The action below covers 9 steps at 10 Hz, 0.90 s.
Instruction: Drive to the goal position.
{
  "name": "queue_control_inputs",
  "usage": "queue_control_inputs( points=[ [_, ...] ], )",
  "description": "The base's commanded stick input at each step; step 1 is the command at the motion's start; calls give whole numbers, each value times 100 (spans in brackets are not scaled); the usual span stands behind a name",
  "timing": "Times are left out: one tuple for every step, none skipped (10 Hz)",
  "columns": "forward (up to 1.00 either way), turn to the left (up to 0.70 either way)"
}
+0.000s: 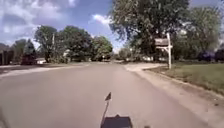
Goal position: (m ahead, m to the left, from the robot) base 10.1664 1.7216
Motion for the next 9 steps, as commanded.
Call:
queue_control_inputs(
  points=[
    [100,3],
    [100,3],
    [100,3],
    [100,3],
    [100,3],
    [100,3],
    [100,3],
    [100,3],
    [100,3]
  ],
)
